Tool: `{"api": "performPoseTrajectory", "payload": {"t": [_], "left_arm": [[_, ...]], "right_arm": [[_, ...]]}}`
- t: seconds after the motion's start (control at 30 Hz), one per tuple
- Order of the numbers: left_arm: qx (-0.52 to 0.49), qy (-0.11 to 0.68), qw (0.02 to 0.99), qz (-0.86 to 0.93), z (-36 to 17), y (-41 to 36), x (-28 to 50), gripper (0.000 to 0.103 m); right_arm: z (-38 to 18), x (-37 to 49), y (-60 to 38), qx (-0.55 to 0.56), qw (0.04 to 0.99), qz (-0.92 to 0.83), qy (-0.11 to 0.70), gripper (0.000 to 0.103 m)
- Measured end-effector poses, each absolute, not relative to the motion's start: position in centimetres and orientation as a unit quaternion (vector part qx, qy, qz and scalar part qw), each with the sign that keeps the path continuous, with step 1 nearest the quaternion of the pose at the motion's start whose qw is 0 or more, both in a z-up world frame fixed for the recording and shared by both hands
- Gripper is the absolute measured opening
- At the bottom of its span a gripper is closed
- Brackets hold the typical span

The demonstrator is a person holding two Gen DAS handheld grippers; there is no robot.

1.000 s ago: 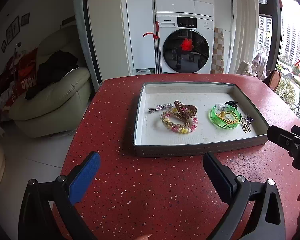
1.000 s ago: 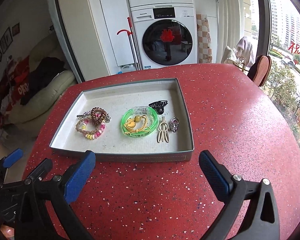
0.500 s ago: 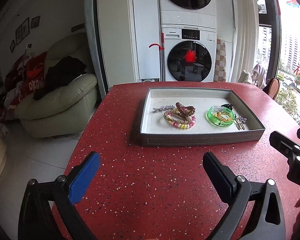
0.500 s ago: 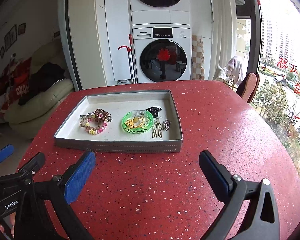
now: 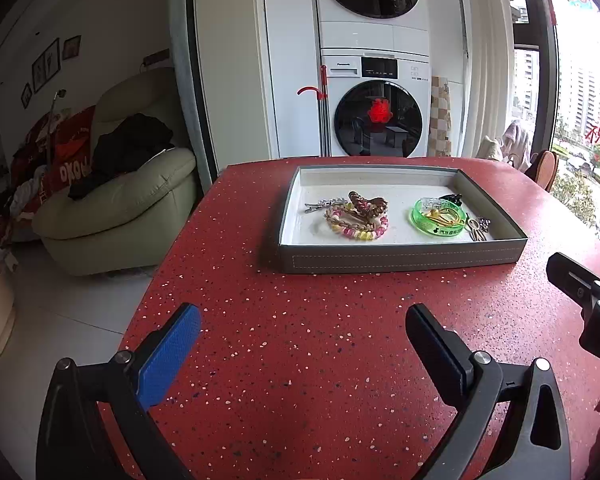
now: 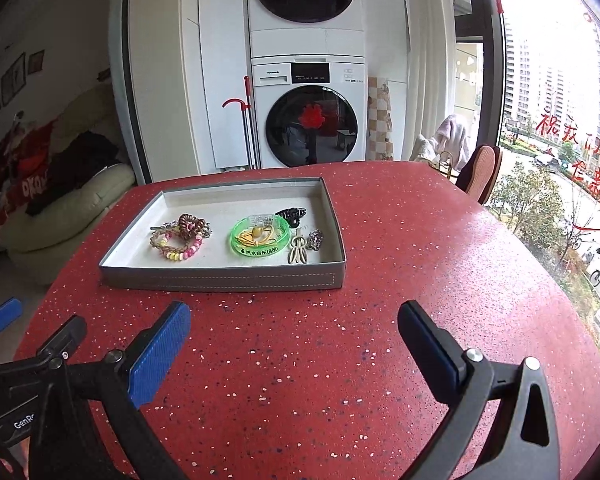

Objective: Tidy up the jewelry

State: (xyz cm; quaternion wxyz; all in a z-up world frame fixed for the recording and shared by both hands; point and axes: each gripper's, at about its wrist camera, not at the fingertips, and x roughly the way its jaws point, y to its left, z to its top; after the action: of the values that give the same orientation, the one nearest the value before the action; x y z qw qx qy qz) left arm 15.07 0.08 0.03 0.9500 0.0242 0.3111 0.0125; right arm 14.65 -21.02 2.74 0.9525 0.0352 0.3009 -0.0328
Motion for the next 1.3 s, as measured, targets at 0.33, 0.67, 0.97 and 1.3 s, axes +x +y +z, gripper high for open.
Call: {"api": "performPoseTrajectory", "payload": {"t": [0.33,0.67,0.97,1.3], "left_arm": [[0.021,0.304,0.952,0.016,0.8,0.3,14.9,0.103],[0.022,0.305,0.952,0.016,1.0,0.4,14.9,0.103],[0.026,0.303,0.953,0.015,1.2,0.2,14.8,0.103],[0.026,0.304,0.952,0.015,1.2,0.1,14.7,0.103]], "right_arm": [[3.0,14.2,-20.8,0.034,0.956,-0.032,0.291,0.103],[3.2,14.1,-20.9,0.036,0.956,-0.032,0.289,0.103],[3.7,14.0,-20.8,0.035,0.957,-0.029,0.288,0.103],[3.9,14.1,-20.6,0.035,0.956,-0.027,0.289,0.103]]}}
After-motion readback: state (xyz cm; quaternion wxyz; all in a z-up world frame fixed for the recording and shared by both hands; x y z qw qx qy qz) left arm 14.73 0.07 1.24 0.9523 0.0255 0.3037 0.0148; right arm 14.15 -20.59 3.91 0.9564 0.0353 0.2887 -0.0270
